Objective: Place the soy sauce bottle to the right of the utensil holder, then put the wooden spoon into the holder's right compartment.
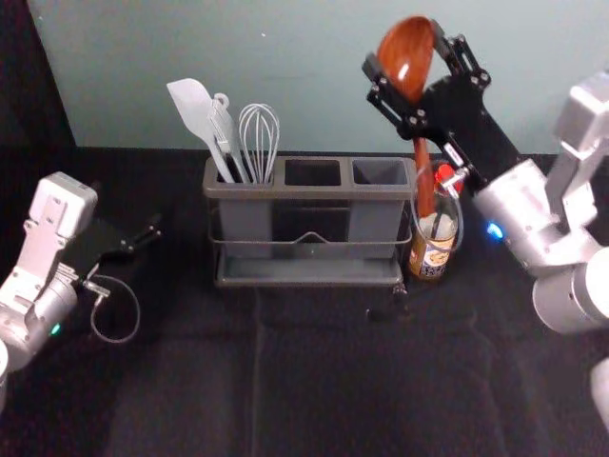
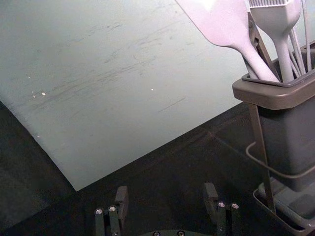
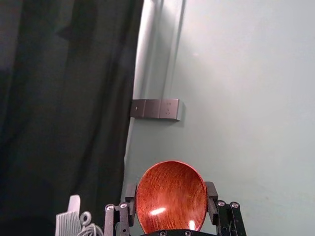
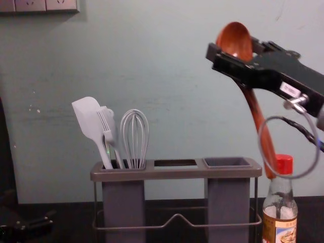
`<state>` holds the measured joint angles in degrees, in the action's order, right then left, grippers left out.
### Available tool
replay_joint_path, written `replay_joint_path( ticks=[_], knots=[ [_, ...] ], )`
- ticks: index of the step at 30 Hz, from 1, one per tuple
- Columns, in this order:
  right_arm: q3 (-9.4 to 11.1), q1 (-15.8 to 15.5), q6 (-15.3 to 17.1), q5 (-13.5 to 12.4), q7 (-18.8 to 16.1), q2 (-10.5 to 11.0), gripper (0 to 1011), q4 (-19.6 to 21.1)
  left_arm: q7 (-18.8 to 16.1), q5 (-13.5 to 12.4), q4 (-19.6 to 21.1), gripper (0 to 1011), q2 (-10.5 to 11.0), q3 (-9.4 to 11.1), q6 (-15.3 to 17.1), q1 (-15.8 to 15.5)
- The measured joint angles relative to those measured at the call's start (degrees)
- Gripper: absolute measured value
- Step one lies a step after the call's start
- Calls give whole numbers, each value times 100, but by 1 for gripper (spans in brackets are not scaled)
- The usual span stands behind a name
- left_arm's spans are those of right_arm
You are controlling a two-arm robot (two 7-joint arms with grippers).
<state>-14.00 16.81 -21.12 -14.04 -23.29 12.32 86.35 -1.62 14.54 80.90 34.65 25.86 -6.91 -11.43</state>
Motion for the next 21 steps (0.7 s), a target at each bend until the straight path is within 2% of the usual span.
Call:
replay_joint_path(
  ticks=[8,14,21],
  knots=[
    [-175,627,-142,8,-117,-125,839,-627,0,0,0,1005,0,0,0,0],
    [-267,1080,-567,146,-143,-286,839,-1245,0,0,0,1005,0,0,0,0],
    [-295,1372,-1016,213,-190,-441,838,-1774,0,1,0,1005,0,0,0,0]
  ],
)
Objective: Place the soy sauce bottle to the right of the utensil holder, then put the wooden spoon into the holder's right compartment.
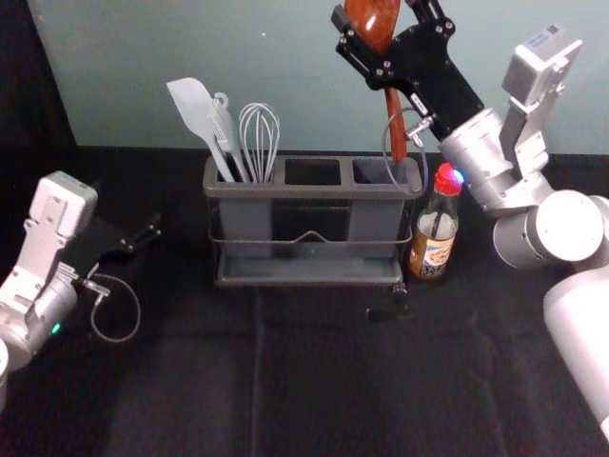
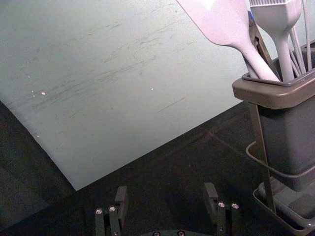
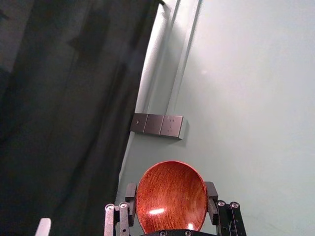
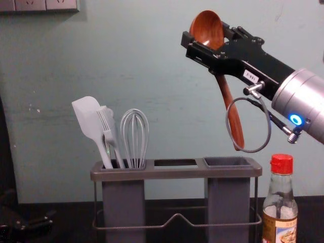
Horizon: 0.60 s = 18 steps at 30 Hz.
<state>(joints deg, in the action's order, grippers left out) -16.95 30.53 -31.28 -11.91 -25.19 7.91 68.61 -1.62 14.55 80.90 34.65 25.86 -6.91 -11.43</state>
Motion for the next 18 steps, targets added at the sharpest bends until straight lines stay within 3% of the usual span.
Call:
replay_joint_path(
  ticks=[7,18],
  knots=[
    [28,211,-354,18,-55,-168,838,-518,0,-1,0,1005,0,0,0,0],
    [97,135,-465,-10,-54,-332,838,-767,0,0,0,1005,0,0,0,0]
  ],
)
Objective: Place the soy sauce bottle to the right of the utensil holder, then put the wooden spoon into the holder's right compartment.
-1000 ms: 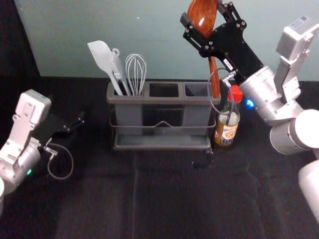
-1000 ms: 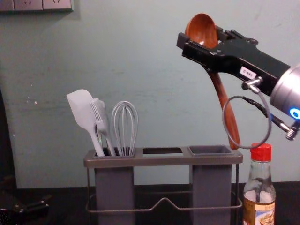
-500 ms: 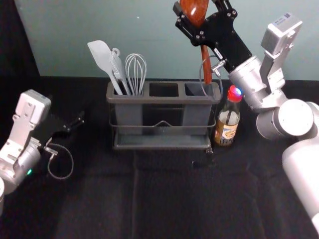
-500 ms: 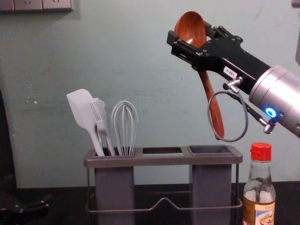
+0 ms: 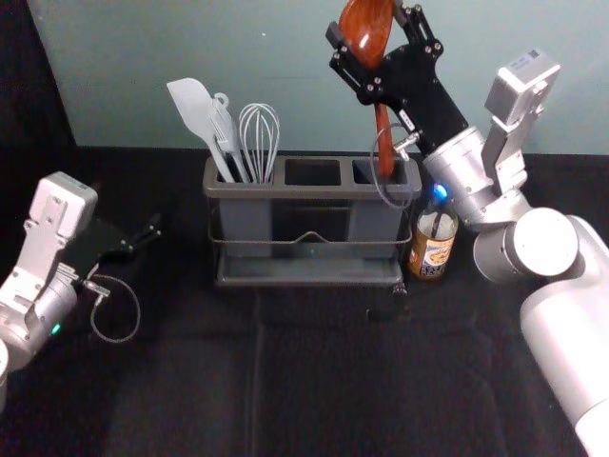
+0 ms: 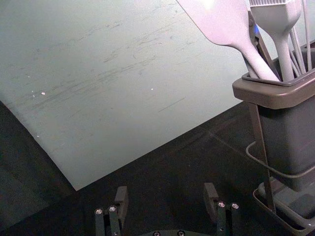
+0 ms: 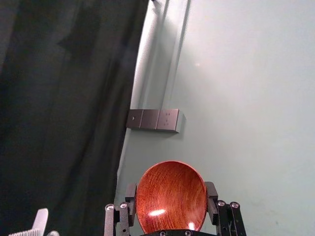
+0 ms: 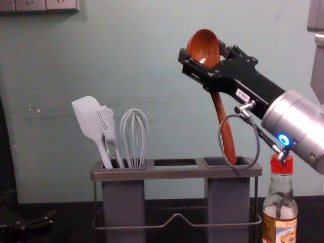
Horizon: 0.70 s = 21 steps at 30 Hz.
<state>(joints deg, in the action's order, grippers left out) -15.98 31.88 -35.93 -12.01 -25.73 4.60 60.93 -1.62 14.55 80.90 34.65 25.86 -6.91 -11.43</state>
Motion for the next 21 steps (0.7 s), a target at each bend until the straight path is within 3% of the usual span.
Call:
replay_joint_path(
  ticks=[21],
  knots=[
    [315,-306,-421,-52,102,-300,838,-469,0,0,0,1005,0,0,0,-1]
  ],
)
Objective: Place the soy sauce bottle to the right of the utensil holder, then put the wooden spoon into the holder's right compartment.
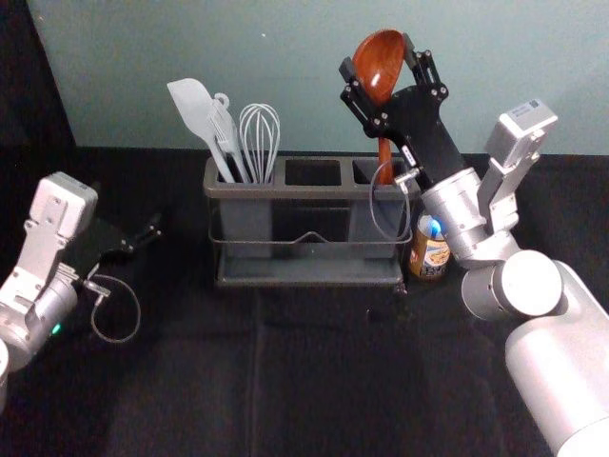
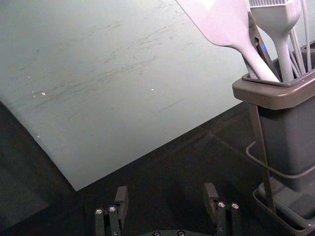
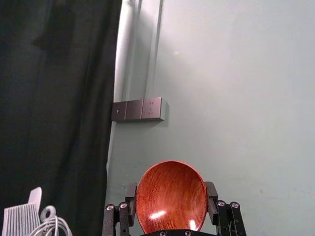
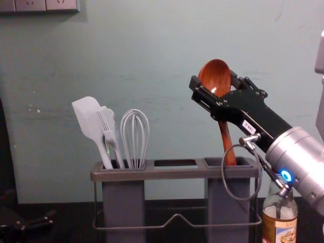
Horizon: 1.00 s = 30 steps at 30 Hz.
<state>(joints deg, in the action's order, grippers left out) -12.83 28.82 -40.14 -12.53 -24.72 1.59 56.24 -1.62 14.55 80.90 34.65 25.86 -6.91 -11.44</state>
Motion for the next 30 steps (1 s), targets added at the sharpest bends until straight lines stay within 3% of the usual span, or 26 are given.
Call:
replay_joint_path(
  ticks=[27,30],
  knots=[
    [92,-373,-21,-122,-187,-19,838,65,0,0,0,1005,0,0,0,0],
    [105,-401,-19,-130,-186,-20,890,95,0,0,0,1005,0,0,0,0]
  ],
)
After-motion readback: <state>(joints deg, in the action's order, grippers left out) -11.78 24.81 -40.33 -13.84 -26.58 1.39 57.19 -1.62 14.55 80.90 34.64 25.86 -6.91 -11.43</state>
